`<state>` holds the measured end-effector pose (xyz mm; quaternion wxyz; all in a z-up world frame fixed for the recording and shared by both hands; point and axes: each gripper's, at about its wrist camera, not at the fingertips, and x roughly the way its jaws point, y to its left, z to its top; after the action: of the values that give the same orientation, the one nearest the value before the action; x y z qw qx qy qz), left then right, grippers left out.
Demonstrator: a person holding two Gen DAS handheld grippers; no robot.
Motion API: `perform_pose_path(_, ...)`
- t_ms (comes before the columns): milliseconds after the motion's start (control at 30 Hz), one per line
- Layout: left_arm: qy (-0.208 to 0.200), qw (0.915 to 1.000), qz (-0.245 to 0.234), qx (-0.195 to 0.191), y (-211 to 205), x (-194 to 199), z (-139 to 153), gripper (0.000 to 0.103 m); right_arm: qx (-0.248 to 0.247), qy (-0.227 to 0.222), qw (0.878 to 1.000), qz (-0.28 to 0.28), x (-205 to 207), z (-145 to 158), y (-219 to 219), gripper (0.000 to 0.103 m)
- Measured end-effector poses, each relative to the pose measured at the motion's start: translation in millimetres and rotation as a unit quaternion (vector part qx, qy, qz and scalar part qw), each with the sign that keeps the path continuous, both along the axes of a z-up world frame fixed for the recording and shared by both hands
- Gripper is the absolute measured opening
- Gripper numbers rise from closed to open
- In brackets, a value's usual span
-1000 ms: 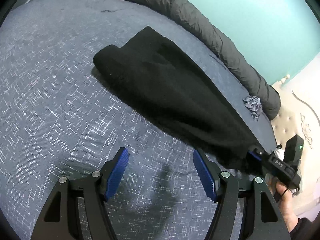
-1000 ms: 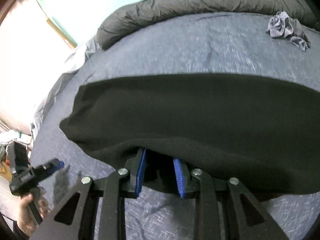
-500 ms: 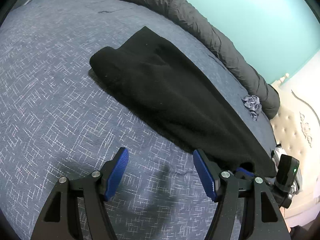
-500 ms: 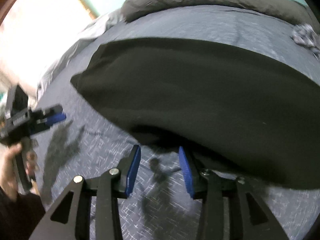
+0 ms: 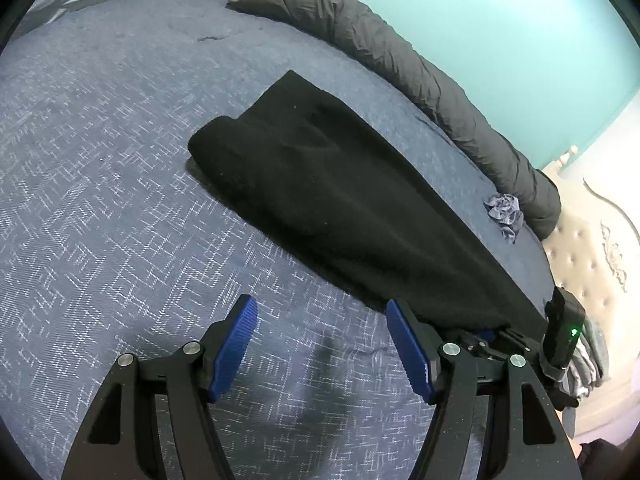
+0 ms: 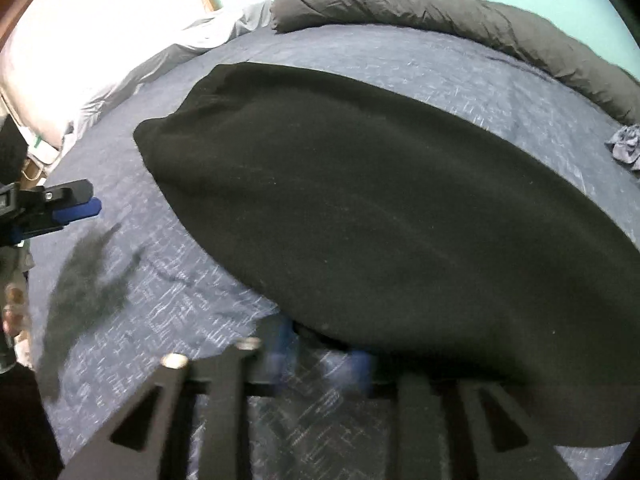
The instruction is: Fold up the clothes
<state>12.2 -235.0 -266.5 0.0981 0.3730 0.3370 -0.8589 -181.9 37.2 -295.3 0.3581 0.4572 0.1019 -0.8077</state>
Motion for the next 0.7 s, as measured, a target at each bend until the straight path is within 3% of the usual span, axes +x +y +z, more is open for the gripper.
perform_pose_path(67,0.002,1.0000,0.002,0.001,-2,2,0,0.071,-0.005,-0.005,1.000,0.014,5,5,2,0.010)
perform_pose_path(267,0.008,0.9999,0.007,0.008,-6,2,2,0.071,-0.012,-0.031,0.998,0.045,24,14,10,0.007)
perform_pose_path(500,0.008,0.9999,0.011,0.009,-7,7,3,0.071,-0.010,-0.059,0.997,0.041,33,-10,10,0.007)
perform_pose_path(600,0.007,0.9999,0.011,0.010,-8,6,3,0.071,-0.036,-0.078,0.996,0.032,36,-7,23,0.007)
perform_pose_path(700,0.007,0.9998,0.011,0.013,-9,5,2,0.071,-0.030,-0.096,0.994,0.037,41,-4,30,0.009)
